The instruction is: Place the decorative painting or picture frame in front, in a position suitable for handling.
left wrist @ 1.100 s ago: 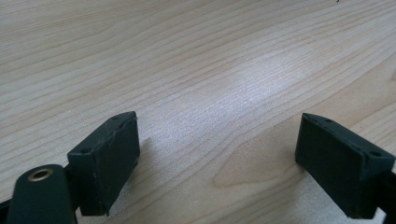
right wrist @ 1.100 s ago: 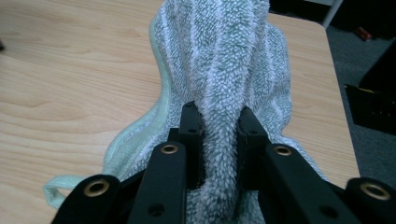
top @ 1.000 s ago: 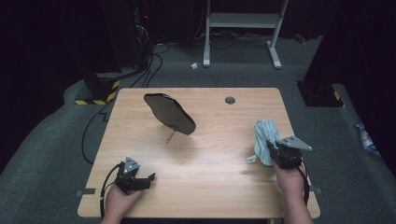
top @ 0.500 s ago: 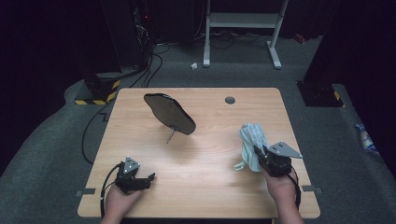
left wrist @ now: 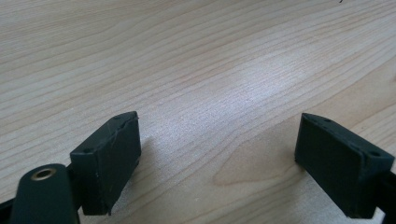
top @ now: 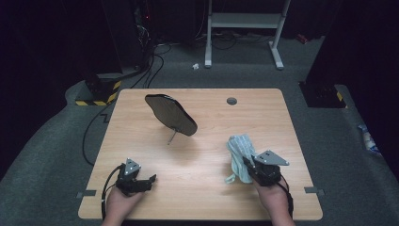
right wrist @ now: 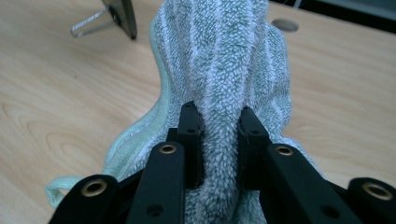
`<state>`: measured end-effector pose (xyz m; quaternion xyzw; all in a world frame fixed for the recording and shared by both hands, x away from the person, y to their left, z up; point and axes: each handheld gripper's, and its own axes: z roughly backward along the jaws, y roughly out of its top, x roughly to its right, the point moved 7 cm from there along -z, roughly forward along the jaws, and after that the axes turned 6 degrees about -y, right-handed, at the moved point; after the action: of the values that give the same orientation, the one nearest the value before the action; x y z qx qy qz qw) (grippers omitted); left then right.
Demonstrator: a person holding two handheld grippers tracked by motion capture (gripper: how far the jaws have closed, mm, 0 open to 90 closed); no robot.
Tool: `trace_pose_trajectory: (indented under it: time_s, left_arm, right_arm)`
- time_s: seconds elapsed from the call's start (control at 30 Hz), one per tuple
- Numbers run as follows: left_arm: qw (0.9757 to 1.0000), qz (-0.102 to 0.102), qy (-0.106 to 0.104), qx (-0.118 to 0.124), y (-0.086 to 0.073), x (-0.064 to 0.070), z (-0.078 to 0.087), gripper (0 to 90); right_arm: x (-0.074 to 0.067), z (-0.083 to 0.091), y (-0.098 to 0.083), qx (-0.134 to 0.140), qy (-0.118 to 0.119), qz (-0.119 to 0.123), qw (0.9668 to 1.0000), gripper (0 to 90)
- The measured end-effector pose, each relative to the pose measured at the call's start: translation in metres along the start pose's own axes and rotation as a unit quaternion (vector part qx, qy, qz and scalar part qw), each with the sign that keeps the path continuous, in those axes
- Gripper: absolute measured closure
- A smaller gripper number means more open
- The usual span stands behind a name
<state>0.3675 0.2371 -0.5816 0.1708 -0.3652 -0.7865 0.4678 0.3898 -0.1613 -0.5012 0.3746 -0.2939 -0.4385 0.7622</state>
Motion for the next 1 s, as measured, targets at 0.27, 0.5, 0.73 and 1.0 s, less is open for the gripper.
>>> trace_pose_trajectory:
  time_s: [0.27, 0.5, 0.73, 1.0]
  left_arm:
    - [1.0000, 0.001, 0.004, 0.002, 0.000, -0.001, 0.001, 17.0]
    - [1.0000, -0.005, -0.004, 0.006, 0.000, 0.000, 0.001, 21.6]
    - [1.0000, -0.005, -0.008, 0.003, 0.001, 0.001, 0.002, 23.8]
    - [1.0000, -0.004, -0.007, -0.003, 0.007, 0.004, -0.001, 36.3]
  right_arm:
    - [-0.004, -0.022, -0.033, -0.063, -0.012, 0.015, 0.9978, 74.0]
    - [0.007, -0.034, -0.054, -0.104, -0.019, -0.011, 0.9944, 65.0]
    - [0.003, -0.022, -0.039, -0.070, -0.006, -0.031, 0.9970, 40.7]
    - [0.019, 0.003, -0.040, -0.017, -0.017, -0.052, 0.9984, 41.4]
